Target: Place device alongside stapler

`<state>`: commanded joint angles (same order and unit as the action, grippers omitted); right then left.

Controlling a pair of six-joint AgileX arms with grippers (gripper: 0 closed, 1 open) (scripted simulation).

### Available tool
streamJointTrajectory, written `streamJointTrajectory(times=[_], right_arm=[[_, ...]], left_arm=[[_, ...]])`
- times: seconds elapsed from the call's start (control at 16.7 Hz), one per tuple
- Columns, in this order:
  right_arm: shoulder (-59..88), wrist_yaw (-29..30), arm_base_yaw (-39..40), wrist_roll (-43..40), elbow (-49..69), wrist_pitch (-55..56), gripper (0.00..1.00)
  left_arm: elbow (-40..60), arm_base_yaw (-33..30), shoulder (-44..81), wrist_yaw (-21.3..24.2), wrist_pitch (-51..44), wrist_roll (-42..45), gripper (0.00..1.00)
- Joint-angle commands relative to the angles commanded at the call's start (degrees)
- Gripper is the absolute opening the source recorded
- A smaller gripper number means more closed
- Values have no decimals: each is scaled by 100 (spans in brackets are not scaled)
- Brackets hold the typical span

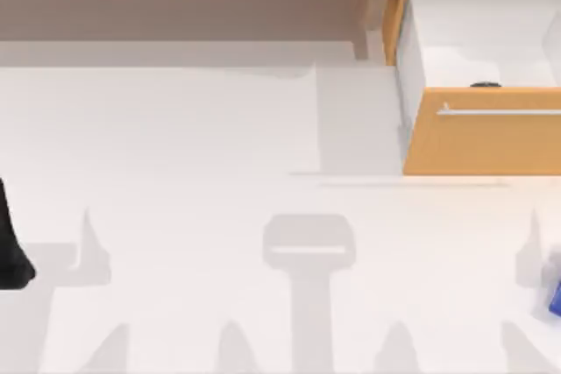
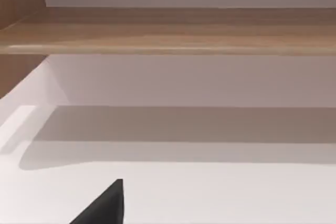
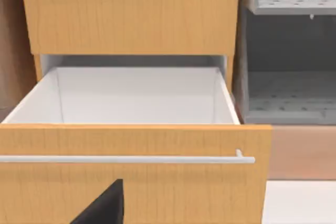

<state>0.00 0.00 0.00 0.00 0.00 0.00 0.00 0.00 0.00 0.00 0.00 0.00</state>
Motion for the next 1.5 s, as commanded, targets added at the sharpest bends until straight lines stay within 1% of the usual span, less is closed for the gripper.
streamJointTrajectory(times=[0.24, 0.48, 0.66, 1.02, 1.5], right_arm=[[164, 0, 17, -2, 143, -128, 100], [1184, 5, 99, -13, 1066, -872, 100], [2524, 10, 181, -22, 2330, -1589, 100], [6076, 23, 334, -30, 5496, -3119, 100], [10038, 35, 515, -25, 8889, -4939, 100]], left_arm=[[0, 0, 0, 0, 0, 0, 100], [0, 0, 0, 0, 0, 0, 100], [0, 0, 0, 0, 0, 0, 100], [0, 0, 0, 0, 0, 0, 100], [0, 0, 0, 0, 0, 0, 100]])
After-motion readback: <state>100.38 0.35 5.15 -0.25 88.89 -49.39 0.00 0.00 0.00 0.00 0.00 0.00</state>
